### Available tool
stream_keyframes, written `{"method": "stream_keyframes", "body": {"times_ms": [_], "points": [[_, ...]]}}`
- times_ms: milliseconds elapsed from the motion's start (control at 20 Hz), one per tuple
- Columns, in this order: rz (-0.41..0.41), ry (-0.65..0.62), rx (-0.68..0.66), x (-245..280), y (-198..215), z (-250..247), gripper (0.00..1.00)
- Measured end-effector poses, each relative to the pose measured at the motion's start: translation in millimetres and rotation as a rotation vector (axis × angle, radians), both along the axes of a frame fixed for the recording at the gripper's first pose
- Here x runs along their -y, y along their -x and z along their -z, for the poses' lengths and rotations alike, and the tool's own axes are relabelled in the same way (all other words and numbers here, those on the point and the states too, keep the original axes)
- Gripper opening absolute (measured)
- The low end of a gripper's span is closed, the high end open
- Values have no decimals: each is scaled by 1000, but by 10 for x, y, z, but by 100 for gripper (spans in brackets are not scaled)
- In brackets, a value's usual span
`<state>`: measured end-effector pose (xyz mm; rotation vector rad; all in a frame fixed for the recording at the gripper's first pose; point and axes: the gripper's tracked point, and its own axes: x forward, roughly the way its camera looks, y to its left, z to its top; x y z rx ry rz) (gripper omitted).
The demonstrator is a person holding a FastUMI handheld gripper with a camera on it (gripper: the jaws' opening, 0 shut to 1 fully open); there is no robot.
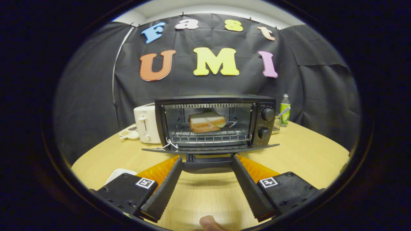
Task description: Open the toaster oven, put the food inside, and close the toaster oven door.
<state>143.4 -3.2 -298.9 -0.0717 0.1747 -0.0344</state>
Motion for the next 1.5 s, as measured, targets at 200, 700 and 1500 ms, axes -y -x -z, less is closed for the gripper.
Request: {"method": "stream_keyframes", "body": {"times_ms": [200, 700, 1500], "points": [[-19, 13, 44, -8, -113, -230, 100], [-35, 51, 150, 94, 23, -999, 100], [-33, 55, -51, 315, -100, -148, 100]]}}
